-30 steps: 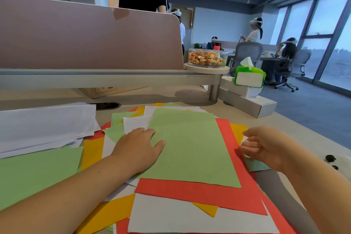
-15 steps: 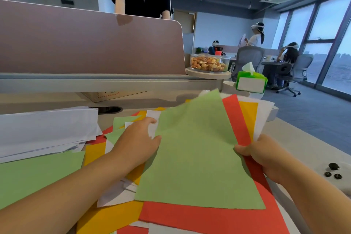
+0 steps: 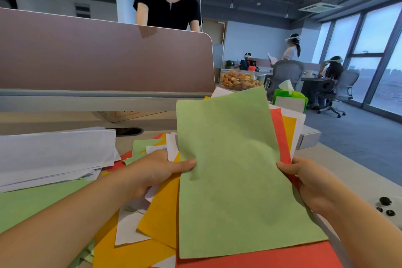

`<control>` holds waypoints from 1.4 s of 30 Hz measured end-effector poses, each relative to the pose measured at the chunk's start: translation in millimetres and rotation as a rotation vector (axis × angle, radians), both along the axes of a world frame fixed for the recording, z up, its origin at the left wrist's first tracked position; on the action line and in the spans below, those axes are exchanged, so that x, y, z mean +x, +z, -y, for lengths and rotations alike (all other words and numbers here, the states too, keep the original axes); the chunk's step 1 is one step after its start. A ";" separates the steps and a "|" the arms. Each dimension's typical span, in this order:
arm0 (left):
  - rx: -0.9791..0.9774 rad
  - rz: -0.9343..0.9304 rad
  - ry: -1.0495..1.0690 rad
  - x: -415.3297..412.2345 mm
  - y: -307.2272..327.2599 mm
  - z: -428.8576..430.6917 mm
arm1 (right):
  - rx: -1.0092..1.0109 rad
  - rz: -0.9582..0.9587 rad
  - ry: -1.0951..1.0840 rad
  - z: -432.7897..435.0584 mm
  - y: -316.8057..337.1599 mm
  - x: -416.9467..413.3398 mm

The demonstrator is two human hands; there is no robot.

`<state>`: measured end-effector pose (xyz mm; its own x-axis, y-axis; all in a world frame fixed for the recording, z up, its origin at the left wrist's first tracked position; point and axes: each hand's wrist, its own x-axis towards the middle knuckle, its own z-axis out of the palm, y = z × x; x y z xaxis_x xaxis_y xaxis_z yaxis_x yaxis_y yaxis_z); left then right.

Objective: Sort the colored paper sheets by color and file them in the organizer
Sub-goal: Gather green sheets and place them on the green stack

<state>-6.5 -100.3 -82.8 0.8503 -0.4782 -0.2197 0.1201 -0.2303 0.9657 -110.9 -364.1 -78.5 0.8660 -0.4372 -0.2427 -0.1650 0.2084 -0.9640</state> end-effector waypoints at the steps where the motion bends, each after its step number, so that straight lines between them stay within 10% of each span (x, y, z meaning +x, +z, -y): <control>1: -0.013 -0.041 -0.010 -0.6 0.7 0.3 | 0.006 0.009 0.014 -1.1 2.2 -1.0; 28: 0.034 0.019 -0.031 0.2 -2.6 -1.4 | -0.057 0.200 0.004 -11.0 4.5 -2.0; 42: -0.081 -0.046 -0.003 5.9 -0.2 -4.8 | 0.001 0.003 -0.162 8.5 -4.1 2.3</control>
